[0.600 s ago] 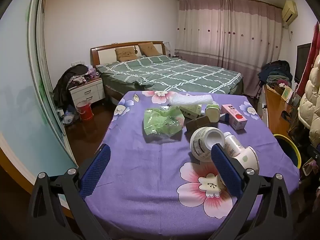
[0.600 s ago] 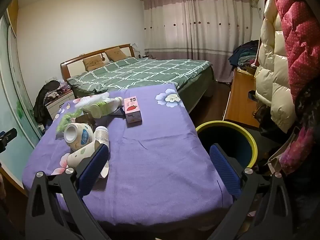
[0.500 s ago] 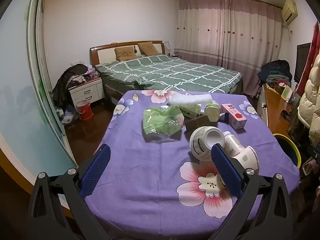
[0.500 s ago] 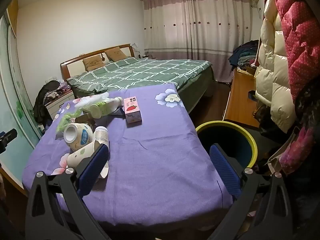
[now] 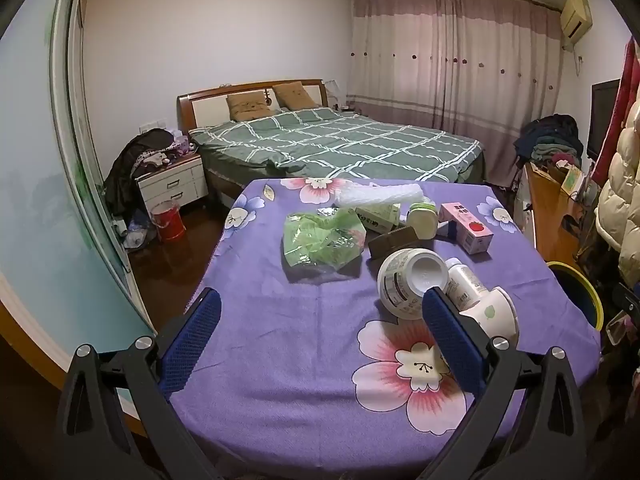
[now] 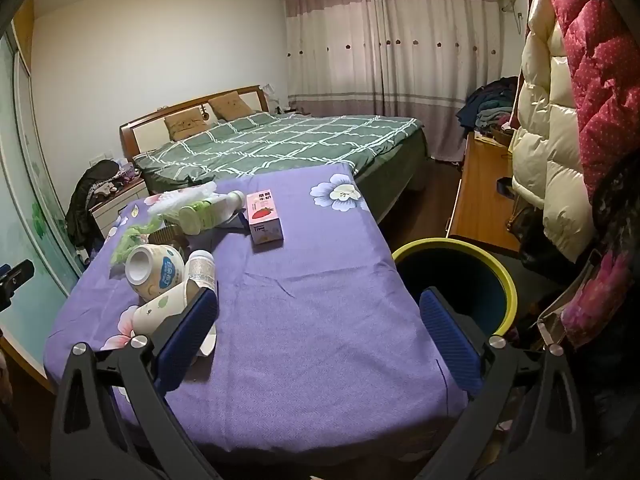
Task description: Collect trash
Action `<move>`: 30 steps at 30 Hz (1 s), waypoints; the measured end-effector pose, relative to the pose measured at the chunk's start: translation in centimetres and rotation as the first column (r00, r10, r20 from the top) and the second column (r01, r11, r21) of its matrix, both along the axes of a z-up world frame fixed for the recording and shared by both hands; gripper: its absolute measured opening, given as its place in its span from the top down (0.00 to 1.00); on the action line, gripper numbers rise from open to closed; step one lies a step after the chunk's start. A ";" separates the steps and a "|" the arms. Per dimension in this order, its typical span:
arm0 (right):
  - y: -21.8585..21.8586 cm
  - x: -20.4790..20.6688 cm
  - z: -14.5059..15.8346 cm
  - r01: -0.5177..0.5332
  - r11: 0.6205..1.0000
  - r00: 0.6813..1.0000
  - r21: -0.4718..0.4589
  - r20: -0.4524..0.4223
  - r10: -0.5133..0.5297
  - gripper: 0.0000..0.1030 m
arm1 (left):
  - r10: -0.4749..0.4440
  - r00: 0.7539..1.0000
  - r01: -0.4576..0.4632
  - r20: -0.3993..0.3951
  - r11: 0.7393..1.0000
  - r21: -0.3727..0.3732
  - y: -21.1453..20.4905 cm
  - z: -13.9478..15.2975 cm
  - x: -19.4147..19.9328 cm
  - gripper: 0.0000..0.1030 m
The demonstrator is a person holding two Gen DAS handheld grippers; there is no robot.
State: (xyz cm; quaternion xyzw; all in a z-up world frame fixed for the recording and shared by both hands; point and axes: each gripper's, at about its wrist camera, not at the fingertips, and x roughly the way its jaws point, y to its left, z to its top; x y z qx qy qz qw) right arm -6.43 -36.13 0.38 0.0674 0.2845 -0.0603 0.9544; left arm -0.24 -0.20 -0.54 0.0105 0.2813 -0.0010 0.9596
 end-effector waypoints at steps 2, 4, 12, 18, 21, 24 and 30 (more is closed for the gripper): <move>0.0 0.0 0.0 0.000 1.000 1.000 -0.001 0.000 0.000 0.06 | 0.000 1.000 0.000 -0.001 1.000 0.001 0.0 0.1 0.0 0.04; -0.1 0.0 0.0 0.000 1.000 1.000 -0.001 0.001 0.000 0.06 | 0.000 1.000 0.000 -0.002 1.000 0.001 -0.1 0.1 0.0 0.04; -0.1 0.1 -0.3 0.001 1.000 1.000 0.002 -0.001 -0.001 0.06 | -0.008 1.000 0.009 -0.007 1.000 0.009 -0.5 -0.1 0.3 0.04; -0.1 0.2 -0.4 0.001 1.000 1.000 0.004 -0.002 -0.001 0.06 | -0.008 1.000 0.009 -0.007 1.000 0.009 -0.5 -0.2 0.3 0.04; -0.1 0.2 -0.4 0.001 1.000 1.000 0.005 -0.003 -0.001 0.06 | -0.009 1.000 0.009 -0.007 1.000 0.009 -0.5 -0.2 0.3 0.04; -0.2 0.3 -0.6 0.000 1.000 1.000 0.005 -0.004 0.000 0.06 | -0.010 1.000 0.010 -0.008 1.000 0.010 -0.6 -0.3 0.4 0.04; -0.2 0.3 -1.1 0.002 1.000 1.000 0.006 -0.007 -0.002 0.06 | -0.009 1.000 0.009 -0.008 1.000 0.010 -0.6 -0.3 0.4 0.04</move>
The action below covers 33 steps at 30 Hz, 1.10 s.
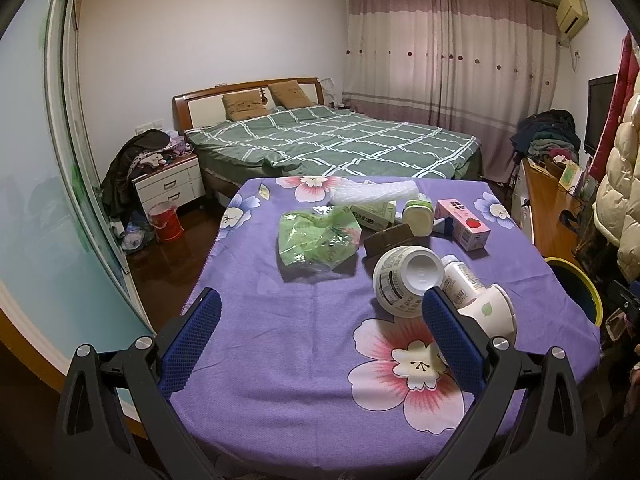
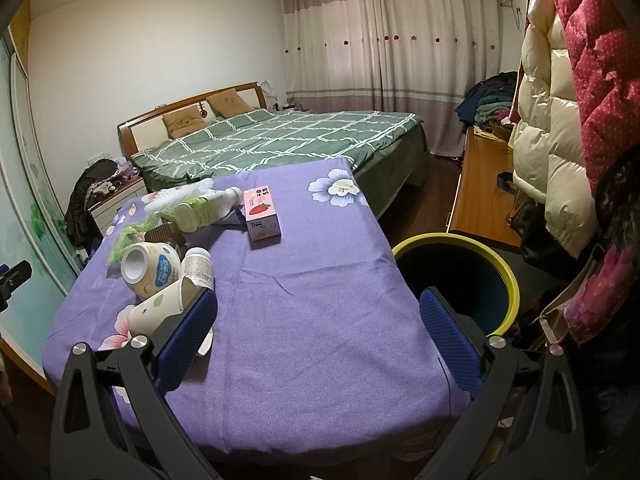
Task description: Collect trash
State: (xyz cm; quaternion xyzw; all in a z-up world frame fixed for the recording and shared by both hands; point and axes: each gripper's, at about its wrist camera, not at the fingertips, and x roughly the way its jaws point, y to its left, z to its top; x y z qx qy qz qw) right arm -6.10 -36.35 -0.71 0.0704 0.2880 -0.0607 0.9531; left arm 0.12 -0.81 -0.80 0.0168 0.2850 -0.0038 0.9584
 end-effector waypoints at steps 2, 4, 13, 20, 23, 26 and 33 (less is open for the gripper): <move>0.0 0.0 -0.3 0.000 1.000 1.000 0.000 -0.001 0.000 0.06 | 0.001 1.000 -0.001 0.000 1.000 0.000 0.0 0.0 0.0 0.04; 0.0 0.0 -0.2 0.001 1.000 1.000 0.001 -0.001 -0.001 0.06 | 0.000 1.000 0.000 -0.001 1.000 0.001 -0.1 0.0 0.0 0.04; 0.0 0.1 -0.5 0.001 1.000 1.000 0.004 -0.005 -0.001 0.06 | -0.009 1.000 0.009 -0.006 1.000 0.006 -0.8 -0.5 0.3 0.04; -0.2 0.1 -0.8 0.002 1.000 1.000 0.008 -0.009 -0.002 0.06 | -0.016 1.000 0.016 -0.014 1.000 0.006 -0.8 -0.5 0.5 0.04; -0.2 0.1 -1.0 0.002 1.000 1.000 0.008 -0.010 -0.002 0.06 | -0.016 1.000 0.016 -0.015 1.000 0.006 -0.8 -0.5 0.5 0.04; -0.2 0.1 -0.9 0.002 1.000 1.000 0.009 -0.010 -0.001 0.06 | -0.016 1.000 0.016 -0.015 1.000 0.006 -0.8 -0.5 0.5 0.04; -0.3 0.3 -1.2 0.002 1.000 1.000 0.011 -0.014 -0.002 0.06 | -0.016 1.000 0.017 -0.015 1.000 0.007 -0.8 -0.6 0.5 0.04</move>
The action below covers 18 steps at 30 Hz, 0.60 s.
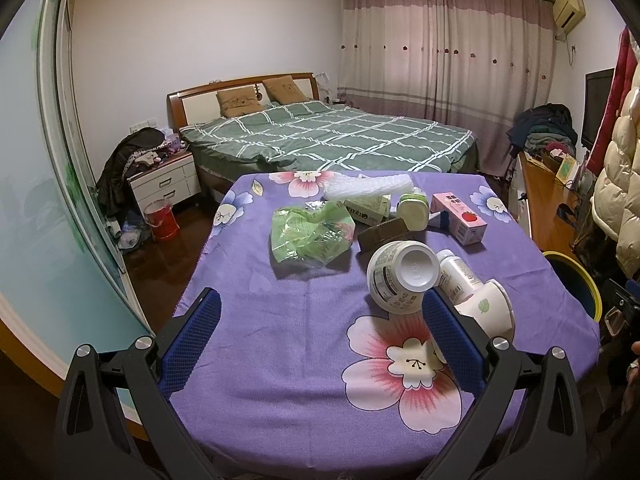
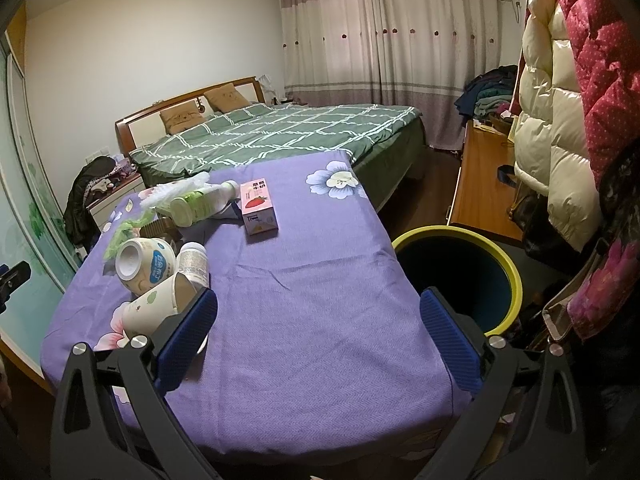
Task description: Collect trash
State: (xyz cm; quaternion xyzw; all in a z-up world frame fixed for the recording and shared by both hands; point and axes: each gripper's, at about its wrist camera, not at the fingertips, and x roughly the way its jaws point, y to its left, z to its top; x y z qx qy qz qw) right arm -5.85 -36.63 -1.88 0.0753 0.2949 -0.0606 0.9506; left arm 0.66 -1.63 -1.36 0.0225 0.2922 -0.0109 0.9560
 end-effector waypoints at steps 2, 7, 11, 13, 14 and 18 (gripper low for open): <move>0.0 0.0 -0.3 0.000 1.000 1.000 0.001 -0.002 0.000 0.06 | 0.001 1.000 -0.001 -0.001 1.000 0.001 0.0 0.0 0.0 0.04; 0.1 0.2 -0.5 0.000 1.000 1.000 0.000 -0.004 0.000 0.06 | -0.004 1.000 0.004 -0.006 1.000 0.002 -0.1 -0.3 0.0 0.04; 0.1 0.3 -0.5 0.000 1.000 1.000 0.004 -0.013 0.000 0.06 | -0.008 1.000 0.008 -0.015 1.000 0.004 -0.1 -0.4 0.3 0.04; 0.1 0.4 -0.4 -0.002 1.000 1.000 0.005 -0.016 0.002 0.06 | -0.008 1.000 0.008 -0.017 1.000 0.004 -0.2 -0.5 0.3 0.04; 0.1 0.5 -0.4 -0.002 1.000 1.000 0.005 -0.019 0.002 0.06 | -0.007 1.000 0.007 -0.017 1.000 0.004 -0.2 -0.5 0.3 0.04; 0.2 0.6 -0.5 -0.005 1.000 1.000 0.004 -0.023 0.005 0.06 | -0.008 1.000 0.008 -0.020 1.000 0.005 -0.2 -0.5 0.5 0.04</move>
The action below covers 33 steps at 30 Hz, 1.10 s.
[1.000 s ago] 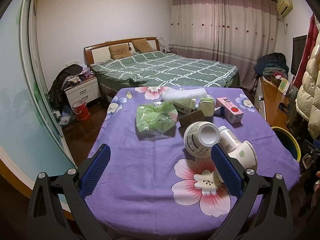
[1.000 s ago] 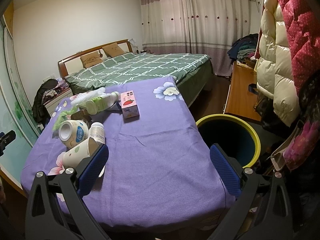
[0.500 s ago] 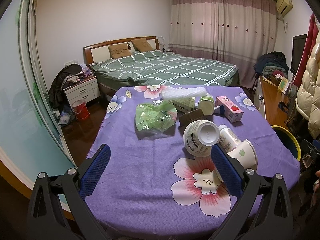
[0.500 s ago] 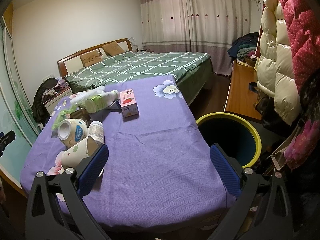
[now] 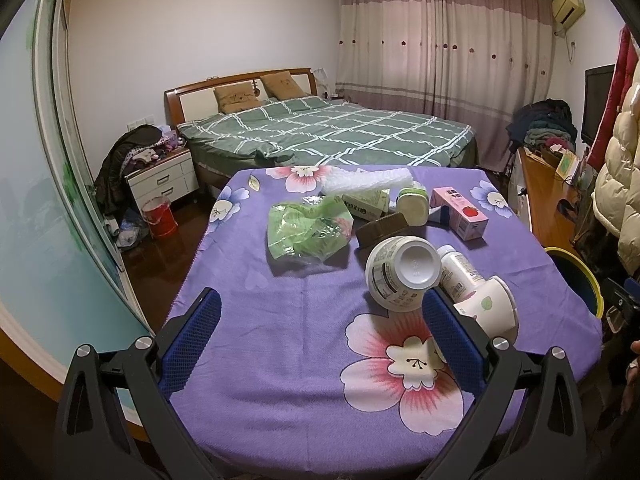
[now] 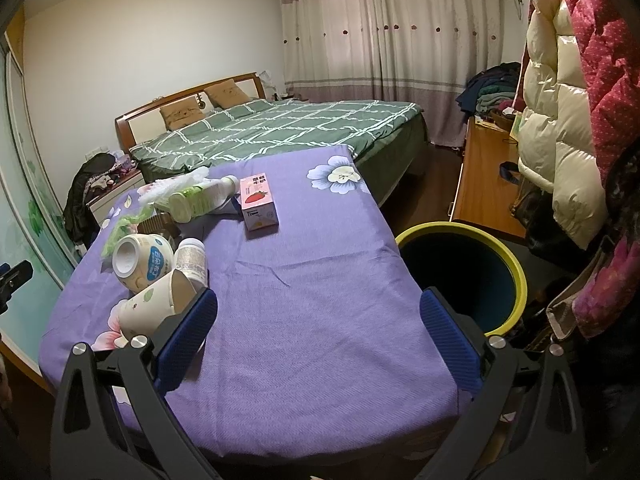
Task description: Collect trash
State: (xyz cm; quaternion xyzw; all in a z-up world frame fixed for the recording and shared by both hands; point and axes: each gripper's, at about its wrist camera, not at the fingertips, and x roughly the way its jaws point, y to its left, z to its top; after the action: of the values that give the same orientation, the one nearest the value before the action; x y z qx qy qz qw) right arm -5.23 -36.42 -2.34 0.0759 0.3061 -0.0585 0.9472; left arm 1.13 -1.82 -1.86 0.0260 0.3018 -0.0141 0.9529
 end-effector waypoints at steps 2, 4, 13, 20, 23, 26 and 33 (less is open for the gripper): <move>0.1 0.1 0.0 -0.005 1.000 1.000 0.001 0.000 0.005 0.06 | -0.001 1.000 0.001 -0.001 1.000 0.002 0.0 0.0 0.1 0.04; 0.3 0.5 0.0 -0.016 1.000 1.000 0.007 -0.001 0.016 0.06 | -0.002 1.000 0.002 -0.001 1.000 0.005 -0.1 0.0 0.2 0.04; 2.7 3.5 -0.2 -0.107 0.994 0.994 -0.011 -0.029 0.107 0.06 | -0.001 1.000 0.001 -0.022 1.000 0.015 -0.2 -0.6 2.2 0.04; 5.3 6.6 -0.9 -0.210 0.978 0.975 0.010 -0.073 0.210 0.06 | 0.016 0.999 -0.015 -0.041 1.000 0.012 0.2 -1.3 4.1 0.04; 6.8 6.8 -1.2 -0.263 0.964 0.961 0.032 -0.078 0.264 0.08 | 0.025 0.998 -0.024 -0.053 1.000 0.009 0.6 -1.6 5.0 0.04; 8.7 6.6 -1.6 -0.314 0.949 0.944 0.033 -0.095 0.315 0.09 | 0.032 0.998 -0.032 -0.056 0.999 0.004 0.9 -1.7 5.6 0.04; 12.7 7.0 -3.3 -0.382 0.924 0.912 0.029 -0.147 0.382 0.09 | 0.047 0.998 -0.047 -0.042 0.999 -0.004 1.8 -1.7 5.8 0.04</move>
State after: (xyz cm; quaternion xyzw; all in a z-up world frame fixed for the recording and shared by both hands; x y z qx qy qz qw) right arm 1.76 -23.73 -5.63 0.0098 0.3853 0.1222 0.9146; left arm 6.91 -0.05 -3.56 0.0164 0.3222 0.0071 0.9465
